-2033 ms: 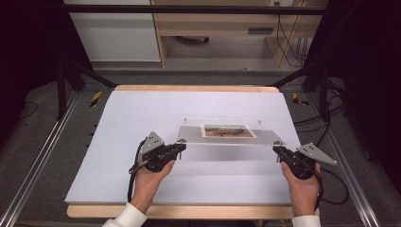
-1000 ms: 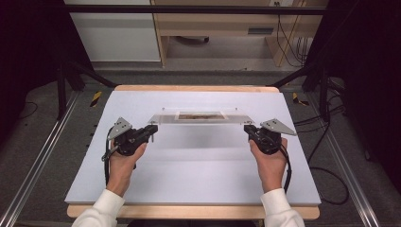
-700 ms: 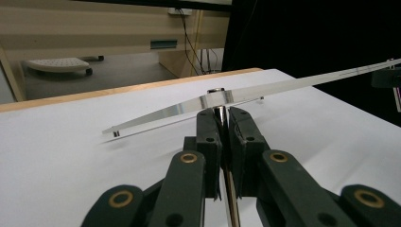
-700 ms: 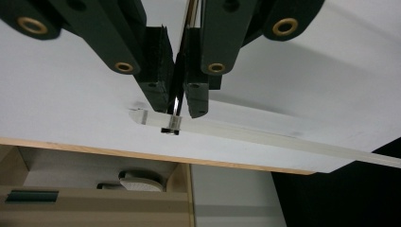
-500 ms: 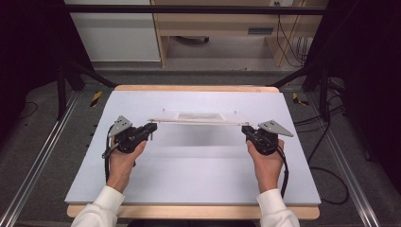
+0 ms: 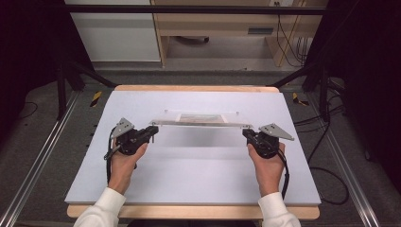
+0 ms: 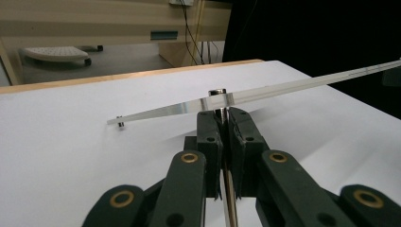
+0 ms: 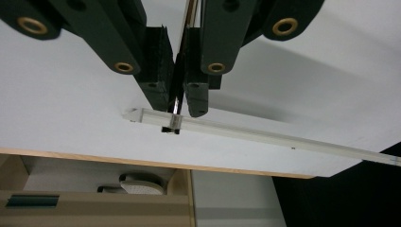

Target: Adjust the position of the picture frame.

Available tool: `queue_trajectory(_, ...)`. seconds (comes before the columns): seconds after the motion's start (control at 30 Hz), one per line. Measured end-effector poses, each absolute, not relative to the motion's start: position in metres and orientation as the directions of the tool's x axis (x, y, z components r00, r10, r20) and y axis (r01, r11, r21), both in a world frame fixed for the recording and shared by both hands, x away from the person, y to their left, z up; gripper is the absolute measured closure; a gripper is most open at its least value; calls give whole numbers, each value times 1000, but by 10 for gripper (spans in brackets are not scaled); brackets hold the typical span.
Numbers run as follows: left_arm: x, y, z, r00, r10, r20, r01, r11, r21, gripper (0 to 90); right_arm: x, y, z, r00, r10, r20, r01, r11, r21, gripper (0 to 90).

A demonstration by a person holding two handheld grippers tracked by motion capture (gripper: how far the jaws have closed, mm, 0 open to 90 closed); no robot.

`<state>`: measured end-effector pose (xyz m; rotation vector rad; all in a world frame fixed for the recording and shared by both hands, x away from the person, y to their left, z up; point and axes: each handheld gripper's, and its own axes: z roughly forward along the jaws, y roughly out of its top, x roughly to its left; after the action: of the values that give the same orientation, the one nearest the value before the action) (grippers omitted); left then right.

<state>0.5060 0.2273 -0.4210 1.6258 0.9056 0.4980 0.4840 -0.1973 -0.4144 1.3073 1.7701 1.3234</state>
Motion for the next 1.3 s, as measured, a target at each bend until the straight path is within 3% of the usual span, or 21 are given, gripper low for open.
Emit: queue_trajectory(1.3, 488, 228, -444, 601, 783, -160, 345, -74, 936, 843, 468, -201, -439, -398, 912, 96, 389, 73, 918, 832)
